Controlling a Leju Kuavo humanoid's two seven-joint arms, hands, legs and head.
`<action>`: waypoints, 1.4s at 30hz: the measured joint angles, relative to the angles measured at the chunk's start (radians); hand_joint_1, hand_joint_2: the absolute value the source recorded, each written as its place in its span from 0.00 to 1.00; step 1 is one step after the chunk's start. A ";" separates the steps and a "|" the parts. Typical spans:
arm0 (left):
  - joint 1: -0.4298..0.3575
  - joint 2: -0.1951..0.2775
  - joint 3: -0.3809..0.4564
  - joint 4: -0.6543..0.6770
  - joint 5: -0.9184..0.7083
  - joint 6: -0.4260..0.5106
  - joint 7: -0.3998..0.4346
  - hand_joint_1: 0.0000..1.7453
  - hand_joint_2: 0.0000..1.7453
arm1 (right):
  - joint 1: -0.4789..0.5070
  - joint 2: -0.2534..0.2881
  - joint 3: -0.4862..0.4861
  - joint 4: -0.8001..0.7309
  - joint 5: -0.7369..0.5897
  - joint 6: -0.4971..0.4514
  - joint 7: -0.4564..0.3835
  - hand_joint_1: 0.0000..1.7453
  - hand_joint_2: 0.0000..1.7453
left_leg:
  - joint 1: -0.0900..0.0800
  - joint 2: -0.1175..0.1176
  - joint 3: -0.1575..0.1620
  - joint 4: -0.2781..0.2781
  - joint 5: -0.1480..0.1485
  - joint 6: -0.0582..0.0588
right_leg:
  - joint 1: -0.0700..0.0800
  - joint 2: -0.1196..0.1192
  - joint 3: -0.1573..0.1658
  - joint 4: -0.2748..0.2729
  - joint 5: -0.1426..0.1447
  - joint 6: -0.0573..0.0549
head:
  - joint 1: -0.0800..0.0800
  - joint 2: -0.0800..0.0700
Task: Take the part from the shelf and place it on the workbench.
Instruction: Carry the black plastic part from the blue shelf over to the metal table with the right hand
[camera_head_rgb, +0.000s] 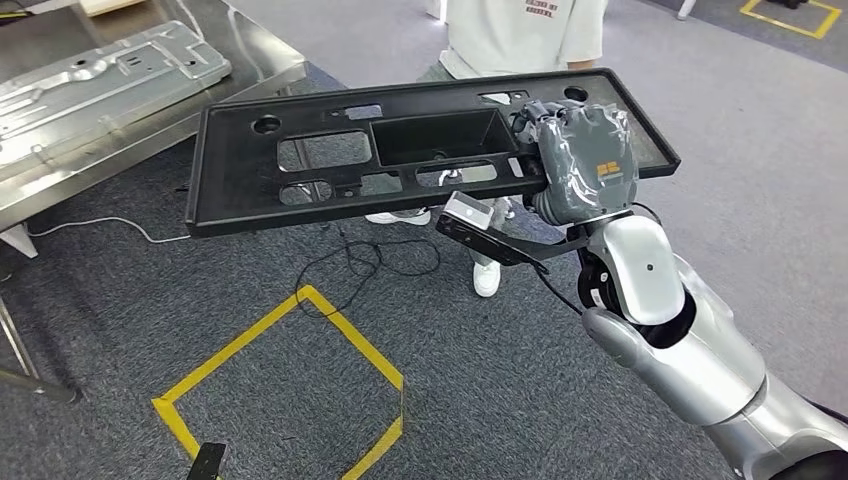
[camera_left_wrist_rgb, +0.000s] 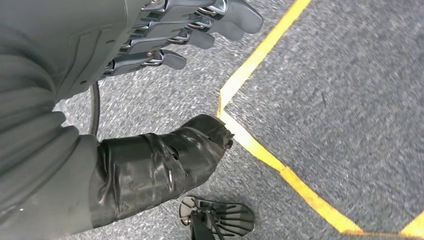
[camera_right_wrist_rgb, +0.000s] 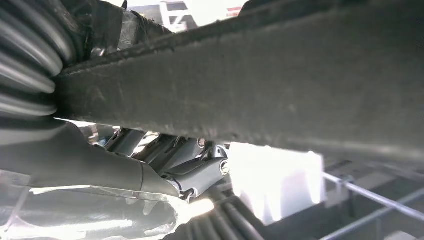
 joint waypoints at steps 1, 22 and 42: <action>-0.001 0.000 -0.001 0.000 -0.001 0.000 0.000 0.00 1.00 | -0.002 0.000 0.000 -0.001 0.000 0.001 0.000 1.00 1.00 | 0.000 -0.013 -0.001 0.002 0.000 -0.002 | -0.001 0.021 0.021 -0.052 0.019 -0.003 | 0.000 0.000; 0.008 -0.001 -0.008 -0.004 -0.011 0.016 -0.017 0.00 1.00 | 0.016 -0.025 -0.005 -0.046 -0.021 0.035 0.020 1.00 1.00 | 0.017 0.108 -0.001 -0.003 -0.008 -0.016 | -0.004 -0.114 0.078 -0.067 -0.042 0.028 | 0.002 0.000; 0.014 -0.010 -0.008 -0.006 -0.015 0.014 -0.025 0.00 1.00 | 0.036 -0.046 -0.005 -0.058 -0.023 0.057 0.022 1.00 1.00 | 0.025 0.089 -0.134 0.247 -0.113 -0.061 | -0.006 -0.066 0.090 -0.125 0.004 -0.021 | 0.001 0.000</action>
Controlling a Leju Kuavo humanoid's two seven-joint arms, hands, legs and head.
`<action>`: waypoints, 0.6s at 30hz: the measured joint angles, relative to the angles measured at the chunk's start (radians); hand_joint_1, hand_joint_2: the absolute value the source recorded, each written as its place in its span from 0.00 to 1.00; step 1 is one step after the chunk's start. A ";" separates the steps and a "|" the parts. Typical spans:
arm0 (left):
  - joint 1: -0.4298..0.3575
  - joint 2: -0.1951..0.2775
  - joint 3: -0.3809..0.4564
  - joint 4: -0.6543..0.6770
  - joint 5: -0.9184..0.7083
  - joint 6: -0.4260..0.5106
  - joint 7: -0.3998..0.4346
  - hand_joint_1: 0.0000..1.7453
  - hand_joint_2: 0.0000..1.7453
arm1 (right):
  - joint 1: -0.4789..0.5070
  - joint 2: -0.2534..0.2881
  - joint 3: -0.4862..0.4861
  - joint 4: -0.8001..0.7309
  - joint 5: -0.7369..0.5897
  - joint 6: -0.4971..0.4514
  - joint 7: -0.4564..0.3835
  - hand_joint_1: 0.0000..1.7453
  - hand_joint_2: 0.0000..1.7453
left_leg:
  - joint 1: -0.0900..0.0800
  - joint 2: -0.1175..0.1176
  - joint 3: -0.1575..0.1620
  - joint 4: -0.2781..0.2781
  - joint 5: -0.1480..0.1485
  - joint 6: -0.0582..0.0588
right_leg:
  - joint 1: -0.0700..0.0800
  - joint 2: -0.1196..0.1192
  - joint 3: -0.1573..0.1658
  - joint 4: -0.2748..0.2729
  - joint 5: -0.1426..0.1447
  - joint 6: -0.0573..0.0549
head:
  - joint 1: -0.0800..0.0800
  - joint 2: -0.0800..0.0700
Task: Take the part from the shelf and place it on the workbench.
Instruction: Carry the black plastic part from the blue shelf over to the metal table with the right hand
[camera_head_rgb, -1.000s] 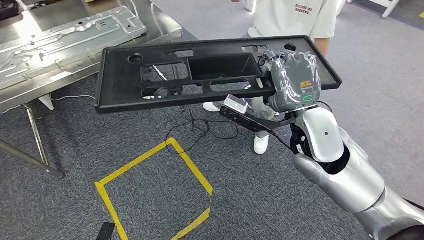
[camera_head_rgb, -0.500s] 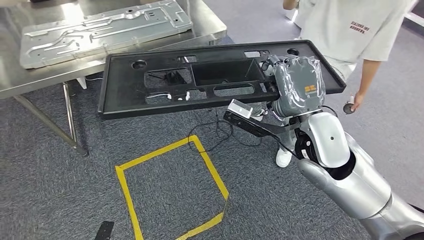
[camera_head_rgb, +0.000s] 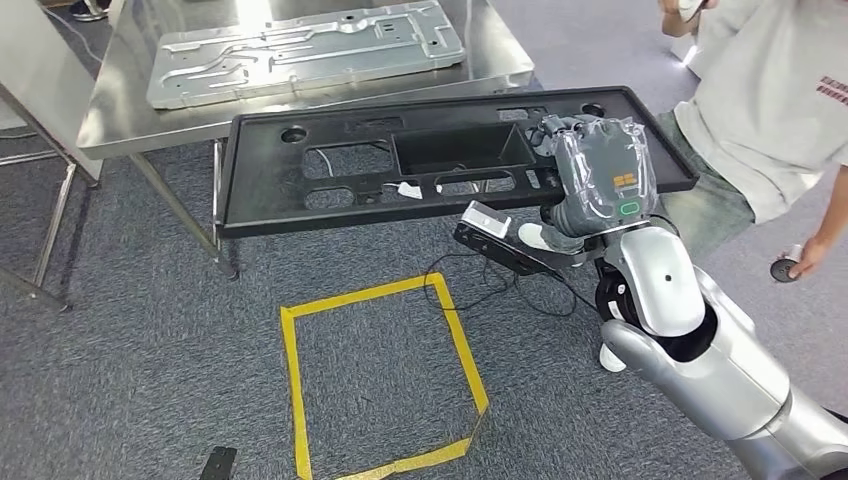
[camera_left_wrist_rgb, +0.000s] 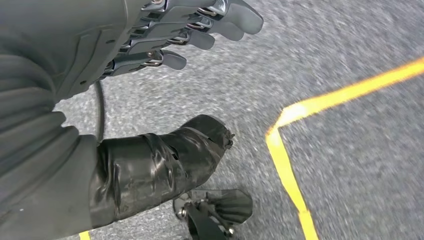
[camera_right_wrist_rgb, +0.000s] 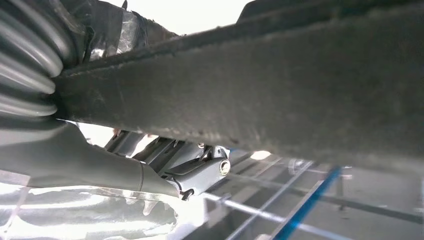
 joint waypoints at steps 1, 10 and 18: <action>0.001 0.000 0.000 0.000 0.000 0.000 0.000 0.00 1.00 | 0.003 0.000 0.000 0.000 0.000 0.003 0.000 1.00 1.00 | 0.002 0.005 0.006 -0.015 0.020 -0.002 | -0.002 -0.013 0.003 0.002 -0.005 0.003 | 0.000 0.000; 0.000 0.001 0.000 0.000 0.001 0.000 -0.001 0.00 1.00 | 0.005 -0.015 -0.001 -0.010 0.000 0.012 0.001 1.00 1.00 | -0.009 0.026 0.124 -0.244 0.103 0.037 | 0.001 -0.058 0.020 0.041 -0.064 0.048 | 0.003 0.000; -0.002 0.001 0.000 0.000 0.001 0.000 -0.002 0.00 1.00 | 0.014 -0.034 -0.002 -0.017 0.001 0.031 0.011 1.00 1.00 | -0.010 -0.079 0.133 -0.245 0.101 0.050 | -0.002 0.045 -0.087 0.182 -0.063 0.035 | 0.006 0.000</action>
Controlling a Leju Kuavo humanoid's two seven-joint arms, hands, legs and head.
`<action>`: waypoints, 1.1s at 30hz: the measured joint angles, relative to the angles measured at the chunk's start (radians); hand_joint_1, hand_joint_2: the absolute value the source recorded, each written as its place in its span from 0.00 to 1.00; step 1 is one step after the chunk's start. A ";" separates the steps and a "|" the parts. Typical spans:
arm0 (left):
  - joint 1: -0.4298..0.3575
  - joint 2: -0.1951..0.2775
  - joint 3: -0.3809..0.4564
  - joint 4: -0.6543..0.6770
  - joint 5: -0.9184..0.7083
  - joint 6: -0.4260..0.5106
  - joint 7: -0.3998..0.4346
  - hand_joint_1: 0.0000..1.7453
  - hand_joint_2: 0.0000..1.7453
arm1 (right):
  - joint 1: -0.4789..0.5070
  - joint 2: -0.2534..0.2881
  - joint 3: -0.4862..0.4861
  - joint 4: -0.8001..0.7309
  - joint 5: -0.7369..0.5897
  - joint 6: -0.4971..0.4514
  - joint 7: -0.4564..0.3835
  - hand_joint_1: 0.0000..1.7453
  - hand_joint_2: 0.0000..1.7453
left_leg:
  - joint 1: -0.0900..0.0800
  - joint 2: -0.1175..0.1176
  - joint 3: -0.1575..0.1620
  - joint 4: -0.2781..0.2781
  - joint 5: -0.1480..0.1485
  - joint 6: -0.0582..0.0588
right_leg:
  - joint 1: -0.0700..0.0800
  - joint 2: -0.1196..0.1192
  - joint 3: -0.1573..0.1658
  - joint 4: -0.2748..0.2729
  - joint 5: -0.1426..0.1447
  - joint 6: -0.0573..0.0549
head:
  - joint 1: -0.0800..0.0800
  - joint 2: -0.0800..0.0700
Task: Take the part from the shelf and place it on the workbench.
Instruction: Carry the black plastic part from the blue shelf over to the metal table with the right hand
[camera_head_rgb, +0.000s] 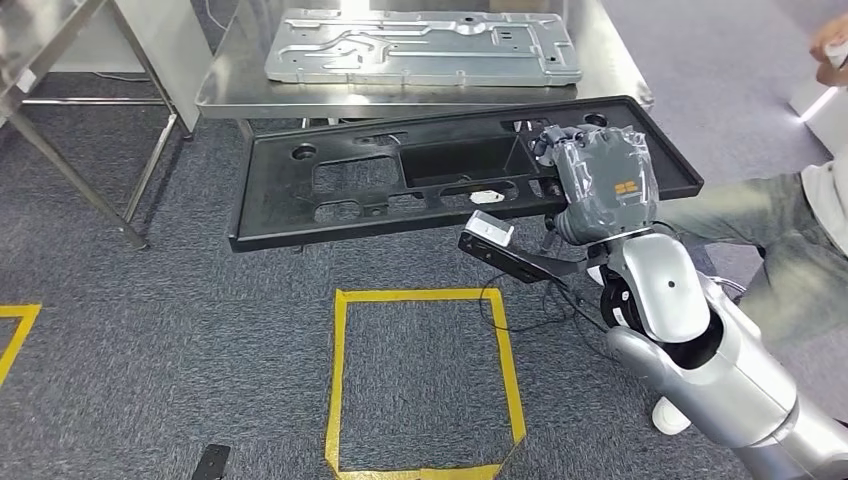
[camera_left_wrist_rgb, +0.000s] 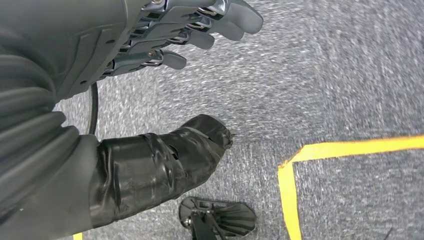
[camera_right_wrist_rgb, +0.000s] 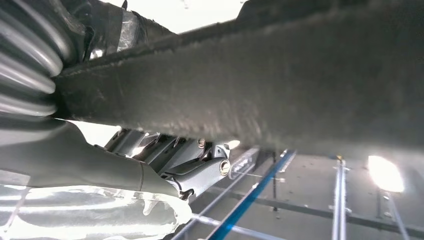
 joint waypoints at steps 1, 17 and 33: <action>0.000 -0.001 0.000 0.000 0.000 0.000 0.000 0.00 1.00 | 0.000 -0.002 -0.001 -0.002 0.000 0.001 0.001 1.00 1.00 | -0.001 -0.013 -0.001 0.001 0.000 -0.002 | -0.002 0.031 0.026 -0.066 0.032 -0.006 | -0.001 0.000; 0.000 -0.001 0.000 -0.002 -0.001 0.001 -0.004 0.00 1.00 | -0.001 -0.014 -0.013 -0.016 -0.012 0.016 0.011 1.00 1.00 | 0.006 0.100 -0.011 0.017 0.004 -0.051 | 0.003 -0.085 0.100 -0.175 0.040 -0.020 | -0.009 0.000; -0.002 0.001 0.000 -0.004 -0.006 -0.027 -0.025 0.00 1.00 | 0.063 -0.049 -0.161 0.011 -0.030 -0.017 0.079 1.00 1.00 | 0.004 0.061 0.015 -0.009 -0.007 -0.022 | -0.007 -0.018 0.055 -0.139 0.057 0.013 | -0.001 0.000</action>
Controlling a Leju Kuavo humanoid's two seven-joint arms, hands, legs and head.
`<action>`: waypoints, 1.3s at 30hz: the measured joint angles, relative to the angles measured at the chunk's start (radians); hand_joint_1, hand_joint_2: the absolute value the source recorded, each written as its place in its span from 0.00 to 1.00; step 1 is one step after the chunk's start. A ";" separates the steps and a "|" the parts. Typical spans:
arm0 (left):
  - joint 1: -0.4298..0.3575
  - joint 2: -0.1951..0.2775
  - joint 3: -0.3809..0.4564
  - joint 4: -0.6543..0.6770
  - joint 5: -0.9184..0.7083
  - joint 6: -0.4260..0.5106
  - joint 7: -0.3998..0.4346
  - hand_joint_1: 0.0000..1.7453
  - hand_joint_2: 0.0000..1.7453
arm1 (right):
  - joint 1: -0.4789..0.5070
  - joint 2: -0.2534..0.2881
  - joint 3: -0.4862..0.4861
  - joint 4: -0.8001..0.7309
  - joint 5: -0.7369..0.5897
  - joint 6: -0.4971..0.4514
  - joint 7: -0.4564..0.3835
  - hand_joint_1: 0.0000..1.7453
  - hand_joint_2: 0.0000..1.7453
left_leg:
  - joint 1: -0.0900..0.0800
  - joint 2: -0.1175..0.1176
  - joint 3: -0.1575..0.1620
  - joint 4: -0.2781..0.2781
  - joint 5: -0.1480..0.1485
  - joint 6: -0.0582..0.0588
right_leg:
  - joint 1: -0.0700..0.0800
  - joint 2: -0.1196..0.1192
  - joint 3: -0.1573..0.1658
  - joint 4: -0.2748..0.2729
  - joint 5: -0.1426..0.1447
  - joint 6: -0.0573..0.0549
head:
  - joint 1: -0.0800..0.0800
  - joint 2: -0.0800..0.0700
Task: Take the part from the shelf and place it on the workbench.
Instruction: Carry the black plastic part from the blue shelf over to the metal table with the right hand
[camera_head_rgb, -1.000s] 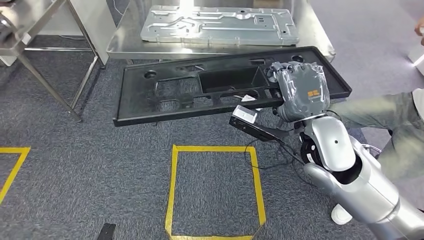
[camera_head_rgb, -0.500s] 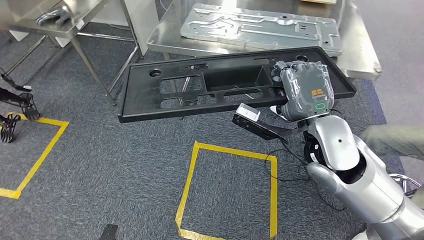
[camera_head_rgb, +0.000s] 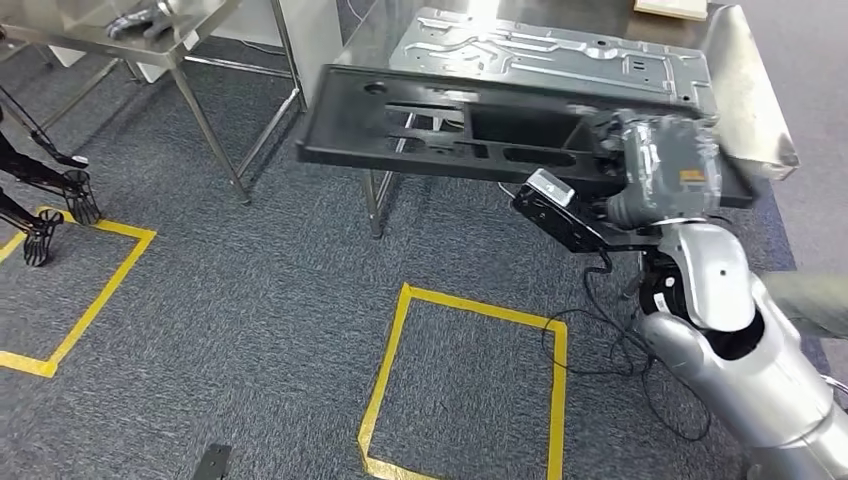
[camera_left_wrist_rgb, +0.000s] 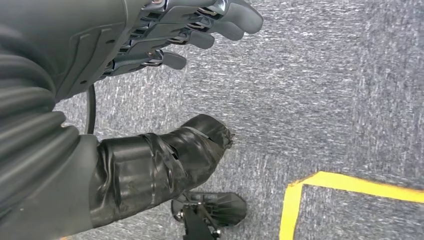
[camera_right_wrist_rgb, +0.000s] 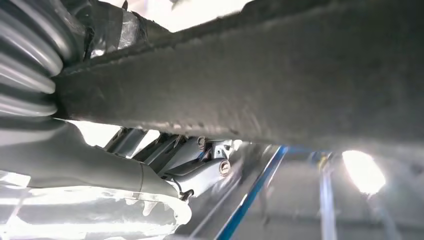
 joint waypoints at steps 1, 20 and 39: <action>-0.001 0.000 0.000 0.000 -0.003 -0.002 -0.001 0.00 1.00 | 0.010 -0.009 -0.014 -0.002 0.033 -0.009 0.000 1.00 1.00 | -0.001 -0.003 -0.003 0.001 0.000 -0.005 | 0.002 0.002 0.005 -0.011 -0.004 -0.003 | 0.000 0.000; -0.011 -0.004 0.000 -0.004 -0.023 -0.008 0.005 0.00 1.00 | 0.075 -0.093 -0.148 -0.080 0.106 -0.113 -0.001 1.00 1.00 | -0.004 0.023 0.020 -0.011 -0.013 0.010 | 0.010 -0.003 0.009 -0.003 -0.023 -0.007 | -0.006 0.000; -0.014 -0.007 -0.001 -0.009 -0.038 -0.020 0.022 0.00 1.00 | 0.134 -0.120 -0.225 -0.122 0.111 -0.088 -0.001 1.00 1.00 | -0.004 0.022 -0.092 0.235 -0.137 -0.025 | 0.003 -0.003 0.009 -0.025 0.003 -0.046 | -0.012 0.000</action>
